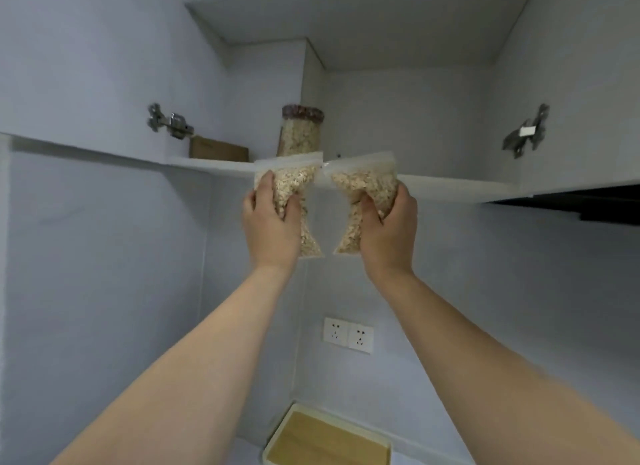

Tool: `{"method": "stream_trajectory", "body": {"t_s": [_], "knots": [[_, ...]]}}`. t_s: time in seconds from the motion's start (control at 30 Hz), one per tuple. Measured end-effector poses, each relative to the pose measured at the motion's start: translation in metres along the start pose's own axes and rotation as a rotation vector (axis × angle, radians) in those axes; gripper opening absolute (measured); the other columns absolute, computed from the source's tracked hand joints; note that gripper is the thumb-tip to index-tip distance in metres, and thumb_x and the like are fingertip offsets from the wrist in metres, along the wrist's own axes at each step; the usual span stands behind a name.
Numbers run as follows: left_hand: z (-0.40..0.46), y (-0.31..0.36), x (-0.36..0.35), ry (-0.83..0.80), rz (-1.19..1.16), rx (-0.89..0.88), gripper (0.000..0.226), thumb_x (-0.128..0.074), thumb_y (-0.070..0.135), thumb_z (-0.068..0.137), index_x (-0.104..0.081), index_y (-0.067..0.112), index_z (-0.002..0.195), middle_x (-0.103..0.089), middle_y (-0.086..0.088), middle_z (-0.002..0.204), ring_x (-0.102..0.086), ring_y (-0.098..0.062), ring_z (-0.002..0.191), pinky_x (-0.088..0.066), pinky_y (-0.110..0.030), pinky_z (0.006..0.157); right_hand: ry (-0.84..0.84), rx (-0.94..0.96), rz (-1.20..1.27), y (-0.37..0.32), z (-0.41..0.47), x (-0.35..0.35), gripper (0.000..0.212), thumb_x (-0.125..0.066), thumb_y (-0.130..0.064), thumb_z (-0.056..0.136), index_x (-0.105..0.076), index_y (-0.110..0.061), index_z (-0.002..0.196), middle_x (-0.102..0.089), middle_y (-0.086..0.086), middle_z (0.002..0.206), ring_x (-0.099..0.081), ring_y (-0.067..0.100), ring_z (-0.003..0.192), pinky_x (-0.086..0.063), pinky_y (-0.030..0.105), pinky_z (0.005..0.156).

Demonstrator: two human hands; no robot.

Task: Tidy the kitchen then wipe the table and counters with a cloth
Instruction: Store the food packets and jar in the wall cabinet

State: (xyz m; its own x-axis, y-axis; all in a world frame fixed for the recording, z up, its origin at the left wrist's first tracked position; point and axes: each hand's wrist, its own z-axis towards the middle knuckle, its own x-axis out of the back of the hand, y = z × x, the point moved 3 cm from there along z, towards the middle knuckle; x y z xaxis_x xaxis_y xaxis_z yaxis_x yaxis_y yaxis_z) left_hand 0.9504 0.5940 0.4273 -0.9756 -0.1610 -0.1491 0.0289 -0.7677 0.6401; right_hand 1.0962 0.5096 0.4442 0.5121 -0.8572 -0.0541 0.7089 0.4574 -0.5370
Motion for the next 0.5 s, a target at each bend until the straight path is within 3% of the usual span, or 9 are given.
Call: {"method": "stream_trajectory", "body": {"t_s": [0.13,0.3,0.5], "knots": [[0.048,0.042,-0.017,0.035,-0.061,-0.098,0.052,-0.059,0.027,0.095,-0.042,0.02,0.144,-0.038,-0.01,0.138,-0.046,-0.024,0.122,-0.029,-0.021,0.102,0.088,0.109,0.005,-0.032,0.061,0.0,0.049,-0.056,-0.038,0.093,-0.047,-0.009,0.132,-0.05,0.007,0.121,-0.05,0.022,0.112,-0.044,0.041,0.098],[0.099,0.077,-0.046,0.025,-0.075,-0.216,0.053,-0.057,0.034,0.094,-0.041,0.024,0.144,-0.04,-0.01,0.137,-0.044,-0.026,0.122,-0.035,-0.035,0.106,0.21,0.191,-0.094,-0.054,0.127,0.007,0.044,-0.057,-0.034,0.093,-0.051,-0.008,0.128,-0.052,0.011,0.118,-0.052,0.025,0.106,-0.045,0.041,0.093],[0.156,0.09,-0.095,-0.033,0.004,-0.244,0.053,-0.051,0.034,0.097,-0.036,0.023,0.147,-0.039,-0.017,0.138,-0.042,-0.035,0.123,-0.036,-0.039,0.103,0.23,0.104,-0.358,-0.044,0.19,0.004,0.047,-0.052,-0.036,0.096,-0.047,-0.004,0.129,-0.048,0.018,0.126,-0.048,0.034,0.114,-0.04,0.039,0.093]]}}
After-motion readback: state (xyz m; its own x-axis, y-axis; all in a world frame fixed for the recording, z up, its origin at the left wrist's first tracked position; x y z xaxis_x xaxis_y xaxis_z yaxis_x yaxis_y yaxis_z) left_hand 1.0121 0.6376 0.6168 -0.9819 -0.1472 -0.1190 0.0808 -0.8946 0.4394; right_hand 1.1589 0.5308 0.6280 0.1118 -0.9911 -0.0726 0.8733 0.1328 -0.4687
